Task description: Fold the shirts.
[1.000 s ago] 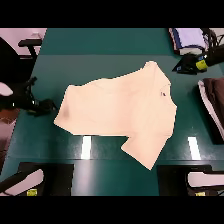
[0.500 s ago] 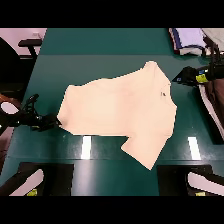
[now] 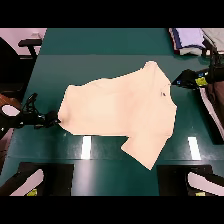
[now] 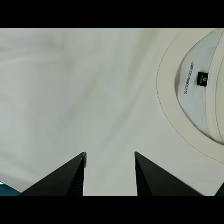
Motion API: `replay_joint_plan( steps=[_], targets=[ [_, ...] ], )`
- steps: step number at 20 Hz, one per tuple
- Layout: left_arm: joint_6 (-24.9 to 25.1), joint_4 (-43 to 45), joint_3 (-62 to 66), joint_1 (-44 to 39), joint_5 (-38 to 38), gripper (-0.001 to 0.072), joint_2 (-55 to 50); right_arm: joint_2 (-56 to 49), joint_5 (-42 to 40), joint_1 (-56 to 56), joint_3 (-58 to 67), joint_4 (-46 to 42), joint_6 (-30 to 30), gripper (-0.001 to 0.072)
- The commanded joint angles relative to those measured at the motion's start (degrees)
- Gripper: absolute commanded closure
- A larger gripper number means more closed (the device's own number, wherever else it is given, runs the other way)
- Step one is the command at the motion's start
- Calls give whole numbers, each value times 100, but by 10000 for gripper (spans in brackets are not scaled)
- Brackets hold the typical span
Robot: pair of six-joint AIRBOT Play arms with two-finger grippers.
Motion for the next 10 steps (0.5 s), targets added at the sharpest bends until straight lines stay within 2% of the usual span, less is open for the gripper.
replay_joint_plan(
  steps=[1,6,7,8,10],
  targets=[
    [114,-17,92,2,-107,681,15,37,428,-94,-90,-173,2,350],
    [216,48,402,2,-463,681,498,975,444,-1117,-2149,-389,4,344],
    [221,44,404,0,-503,681,542,1161,448,-1377,-2656,-507,4,297],
    [227,24,413,2,-542,680,538,1320,437,-1668,-3193,-542,4,196],
    [254,20,411,2,-533,681,540,1488,297,-2107,-4109,-442,-24,194]
  ],
)
